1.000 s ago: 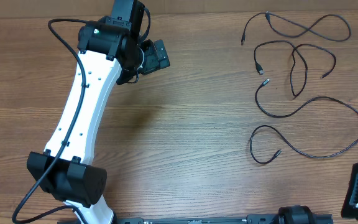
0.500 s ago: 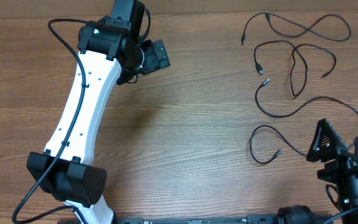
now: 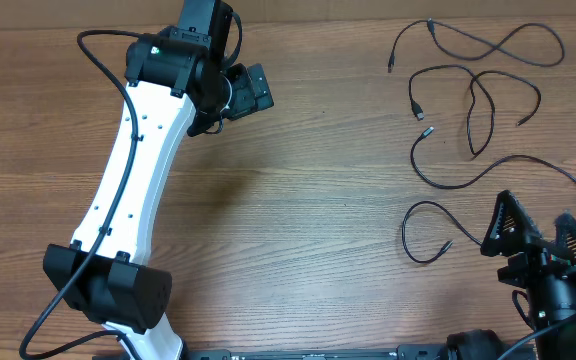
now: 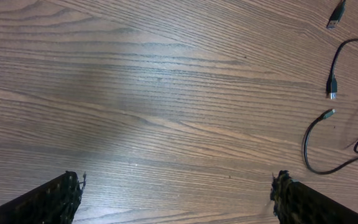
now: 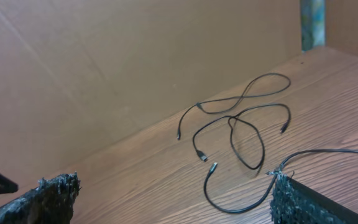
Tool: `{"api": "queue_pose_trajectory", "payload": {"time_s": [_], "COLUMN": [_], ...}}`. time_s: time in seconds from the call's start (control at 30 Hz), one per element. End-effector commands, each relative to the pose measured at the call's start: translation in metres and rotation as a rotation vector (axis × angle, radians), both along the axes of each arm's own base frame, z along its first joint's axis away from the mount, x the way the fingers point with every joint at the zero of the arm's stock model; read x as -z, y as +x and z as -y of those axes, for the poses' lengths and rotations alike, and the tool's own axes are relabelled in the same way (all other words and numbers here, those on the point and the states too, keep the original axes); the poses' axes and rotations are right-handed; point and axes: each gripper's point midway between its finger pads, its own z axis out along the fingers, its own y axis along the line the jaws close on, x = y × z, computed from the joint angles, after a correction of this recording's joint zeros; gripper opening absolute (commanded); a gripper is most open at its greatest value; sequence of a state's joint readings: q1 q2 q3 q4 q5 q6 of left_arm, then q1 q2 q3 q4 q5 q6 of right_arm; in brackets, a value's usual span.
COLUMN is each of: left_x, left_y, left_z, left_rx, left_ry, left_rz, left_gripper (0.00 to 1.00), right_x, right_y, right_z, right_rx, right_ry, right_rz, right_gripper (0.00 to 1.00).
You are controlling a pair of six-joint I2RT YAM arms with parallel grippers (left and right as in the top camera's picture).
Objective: Untangle cables
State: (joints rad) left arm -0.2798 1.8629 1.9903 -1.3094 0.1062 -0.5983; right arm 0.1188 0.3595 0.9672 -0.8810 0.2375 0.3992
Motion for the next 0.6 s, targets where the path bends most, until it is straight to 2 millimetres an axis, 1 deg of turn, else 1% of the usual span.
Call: {"api": "queue_pose_trajectory", "payload": {"time_s": [0.0,0.33,0.57], "left_x": [-0.006,-0.006,-0.006], "left_y": [0.005,0.005,0.005], "left_z": [-0.003,-0.003,-0.003], "left_rx": [0.004,0.004,0.004], "left_ry": [0.011,0.011,0.011], "left_rz": [0.026,0.026,0.026], "left_gripper": [1.0,1.0,1.0], "right_x": [-0.002,-0.002,-0.004], "right_y": [-0.004,-0.007,-0.018], "right_z": [0.006,0.009,0.017], "right_rx": [0.028,0.02,0.057], "right_ry": [-0.021,-0.132,-0.152], "right_rz": [0.018,0.013,0.031], "right_gripper": [1.0,1.0,1.0]}}
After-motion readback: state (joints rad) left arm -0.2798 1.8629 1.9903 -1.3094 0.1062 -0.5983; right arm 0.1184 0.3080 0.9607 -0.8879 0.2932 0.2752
